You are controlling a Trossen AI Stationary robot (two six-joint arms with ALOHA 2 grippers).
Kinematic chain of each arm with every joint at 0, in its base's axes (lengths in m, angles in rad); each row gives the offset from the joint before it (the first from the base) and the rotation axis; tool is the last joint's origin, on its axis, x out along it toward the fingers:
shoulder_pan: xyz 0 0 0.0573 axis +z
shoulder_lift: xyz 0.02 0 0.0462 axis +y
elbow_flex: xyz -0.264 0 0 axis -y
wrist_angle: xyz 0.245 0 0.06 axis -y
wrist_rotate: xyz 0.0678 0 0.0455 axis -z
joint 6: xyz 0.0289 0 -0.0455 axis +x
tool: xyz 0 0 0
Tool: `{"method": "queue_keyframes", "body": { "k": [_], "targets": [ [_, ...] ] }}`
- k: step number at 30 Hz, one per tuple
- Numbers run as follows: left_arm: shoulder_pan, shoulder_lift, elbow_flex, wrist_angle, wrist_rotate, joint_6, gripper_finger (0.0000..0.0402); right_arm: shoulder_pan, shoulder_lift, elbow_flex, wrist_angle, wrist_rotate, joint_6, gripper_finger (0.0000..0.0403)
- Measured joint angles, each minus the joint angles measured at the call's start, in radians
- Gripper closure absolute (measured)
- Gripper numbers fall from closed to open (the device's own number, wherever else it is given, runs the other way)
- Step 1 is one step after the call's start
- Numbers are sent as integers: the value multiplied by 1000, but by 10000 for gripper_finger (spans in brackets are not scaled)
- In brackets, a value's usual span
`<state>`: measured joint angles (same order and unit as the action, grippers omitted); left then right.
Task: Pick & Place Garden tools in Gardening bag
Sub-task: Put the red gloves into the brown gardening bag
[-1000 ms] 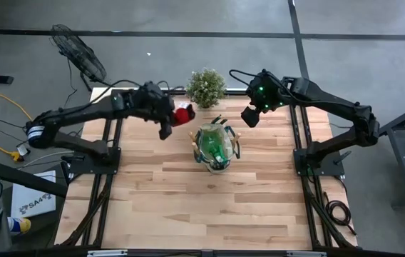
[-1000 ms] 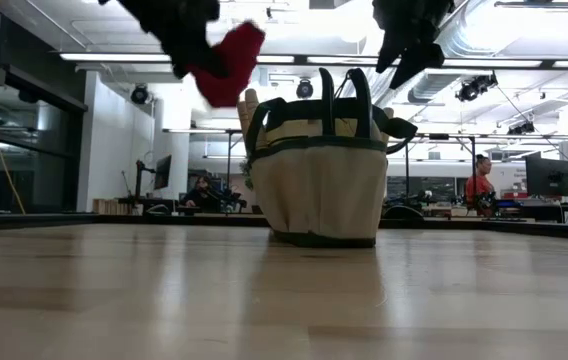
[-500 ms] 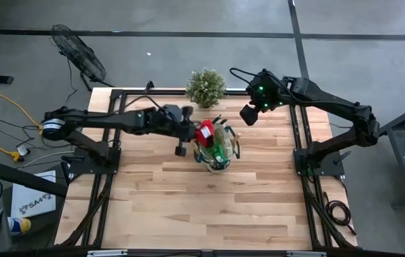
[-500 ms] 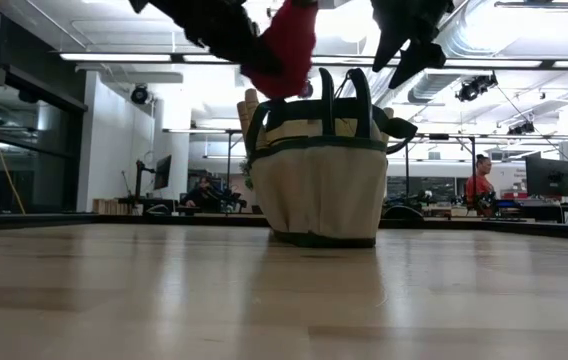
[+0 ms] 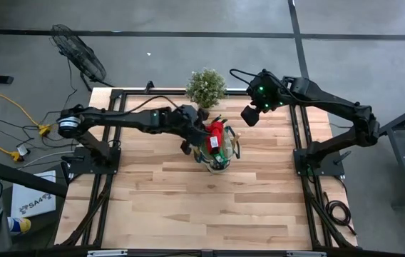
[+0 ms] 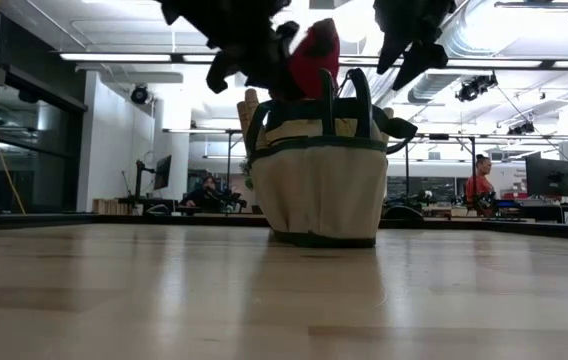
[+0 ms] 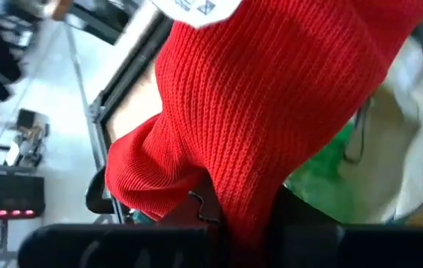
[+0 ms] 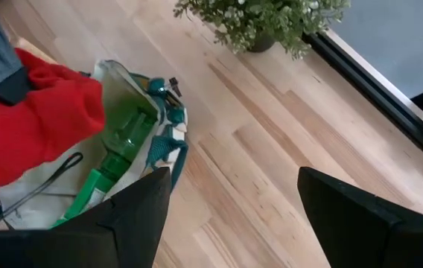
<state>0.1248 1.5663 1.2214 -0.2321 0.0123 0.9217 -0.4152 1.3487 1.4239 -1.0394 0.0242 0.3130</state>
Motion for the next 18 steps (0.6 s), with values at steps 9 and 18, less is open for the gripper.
{"method": "queue_keyframes", "body": {
  "k": [9,18],
  "targets": [
    [-1,136,161,-202,-88,105,380,0,0,0,-24,3,5,117],
    [-1,190,219,-347,-161,130,380,0,0,0,-27,3,8,117]
  ]
}}
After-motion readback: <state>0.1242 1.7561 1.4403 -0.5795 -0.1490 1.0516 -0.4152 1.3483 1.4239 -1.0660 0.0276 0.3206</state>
